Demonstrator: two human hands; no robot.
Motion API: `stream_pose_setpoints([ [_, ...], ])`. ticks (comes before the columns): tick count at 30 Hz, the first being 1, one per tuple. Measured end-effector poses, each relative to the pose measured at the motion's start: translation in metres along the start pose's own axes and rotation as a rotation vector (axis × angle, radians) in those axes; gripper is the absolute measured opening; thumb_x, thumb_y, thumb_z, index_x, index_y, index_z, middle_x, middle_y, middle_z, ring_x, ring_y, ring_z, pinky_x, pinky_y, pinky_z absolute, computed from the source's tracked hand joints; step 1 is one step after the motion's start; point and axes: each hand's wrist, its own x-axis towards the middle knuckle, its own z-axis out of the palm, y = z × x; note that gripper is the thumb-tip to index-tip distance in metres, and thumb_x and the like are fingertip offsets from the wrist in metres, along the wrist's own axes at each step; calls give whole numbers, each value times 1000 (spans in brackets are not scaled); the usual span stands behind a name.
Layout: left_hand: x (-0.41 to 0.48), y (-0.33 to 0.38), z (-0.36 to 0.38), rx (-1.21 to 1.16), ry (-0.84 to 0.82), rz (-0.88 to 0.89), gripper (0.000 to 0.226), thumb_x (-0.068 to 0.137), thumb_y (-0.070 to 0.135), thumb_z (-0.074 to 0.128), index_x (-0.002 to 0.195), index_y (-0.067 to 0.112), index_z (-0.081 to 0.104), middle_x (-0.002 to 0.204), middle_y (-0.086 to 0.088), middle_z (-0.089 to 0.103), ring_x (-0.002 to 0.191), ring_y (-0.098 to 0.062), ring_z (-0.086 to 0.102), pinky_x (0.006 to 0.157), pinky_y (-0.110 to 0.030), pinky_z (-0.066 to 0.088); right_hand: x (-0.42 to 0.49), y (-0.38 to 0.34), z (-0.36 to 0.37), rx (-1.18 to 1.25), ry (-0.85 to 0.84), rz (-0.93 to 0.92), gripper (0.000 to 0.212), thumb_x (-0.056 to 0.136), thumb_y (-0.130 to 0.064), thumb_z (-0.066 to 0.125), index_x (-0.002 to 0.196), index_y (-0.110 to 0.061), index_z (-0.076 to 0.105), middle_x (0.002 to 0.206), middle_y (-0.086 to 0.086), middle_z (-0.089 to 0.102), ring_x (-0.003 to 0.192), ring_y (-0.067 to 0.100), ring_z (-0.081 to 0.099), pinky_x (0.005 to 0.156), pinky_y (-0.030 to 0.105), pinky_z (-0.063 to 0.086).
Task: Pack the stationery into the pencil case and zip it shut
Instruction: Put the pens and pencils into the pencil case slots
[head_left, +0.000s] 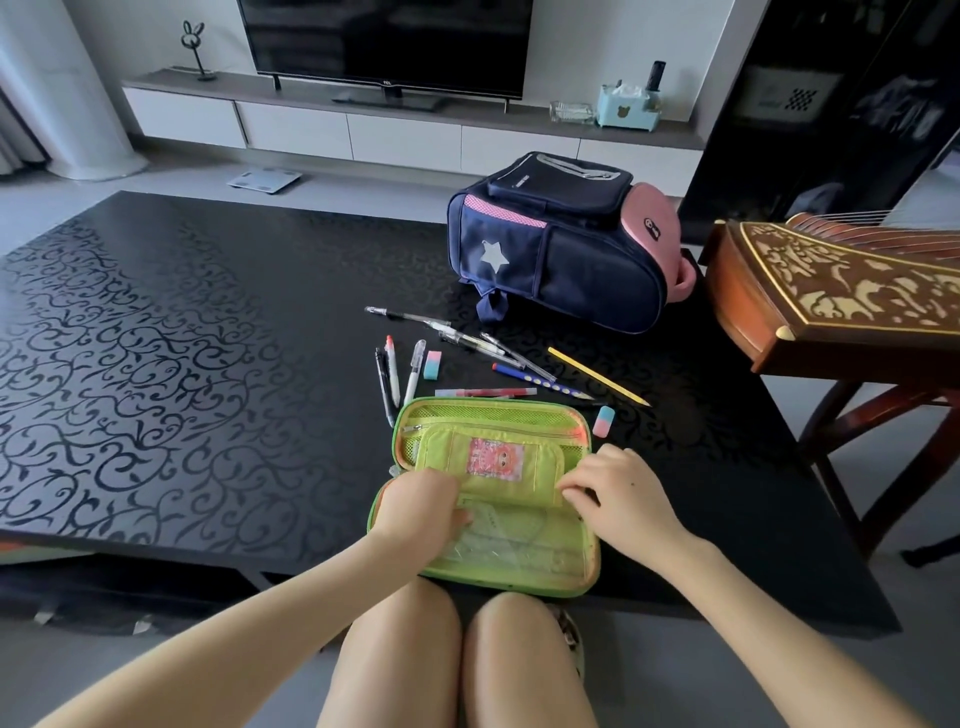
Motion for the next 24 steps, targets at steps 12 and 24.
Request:
stream_pose_setpoints([
  [12,-1,-20,-4,-25,21,-72,27,89,38,53,74,16,49,64,5,42,76,-22,52,62,-31,41,59,-20,2,11,-110,168,54,80,-51,61,123,-19,57,119,-2,60,114,21,47,94,33,37],
  [24,-15,-56,-10,-77,13,435,48,66,60,59,109,39,62,115,10,55,107,-12,46,92,-27,42,-16,-45,4,-5,-355,-139,30,84,-45,60,106,-26,68,104,-4,59,99,18,47,85,29,29],
])
